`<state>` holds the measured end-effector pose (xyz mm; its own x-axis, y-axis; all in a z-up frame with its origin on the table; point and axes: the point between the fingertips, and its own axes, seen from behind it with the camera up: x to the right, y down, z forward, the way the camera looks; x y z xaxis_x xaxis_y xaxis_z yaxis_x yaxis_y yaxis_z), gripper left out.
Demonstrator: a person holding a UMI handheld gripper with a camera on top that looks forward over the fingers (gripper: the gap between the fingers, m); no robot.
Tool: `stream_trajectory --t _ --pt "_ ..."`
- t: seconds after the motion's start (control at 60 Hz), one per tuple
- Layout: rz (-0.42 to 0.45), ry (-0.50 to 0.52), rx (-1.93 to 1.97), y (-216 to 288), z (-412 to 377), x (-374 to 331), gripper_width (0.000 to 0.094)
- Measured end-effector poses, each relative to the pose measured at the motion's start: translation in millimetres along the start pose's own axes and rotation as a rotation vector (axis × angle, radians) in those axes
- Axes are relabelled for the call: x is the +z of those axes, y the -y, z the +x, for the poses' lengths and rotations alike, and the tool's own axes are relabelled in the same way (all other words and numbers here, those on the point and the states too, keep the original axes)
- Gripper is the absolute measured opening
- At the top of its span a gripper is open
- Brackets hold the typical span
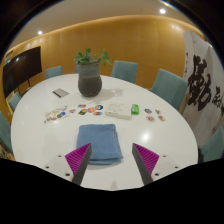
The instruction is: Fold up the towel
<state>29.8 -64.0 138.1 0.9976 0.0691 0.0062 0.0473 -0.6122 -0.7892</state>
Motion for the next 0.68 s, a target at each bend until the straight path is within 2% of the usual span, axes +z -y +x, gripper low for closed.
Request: stream_trajectory --t 0.233,0.383,0.683 --pt "0.073 -0.032 0.001 -9.8 -47.1 -143.3 0.0868" --pt "0.095 -0.052 -0.005 -28.9 -66.5 -205.1 0.0864" --pt "0.087 -0.045 -0.015 -54.8 -94.4 -255.9 0.0866"
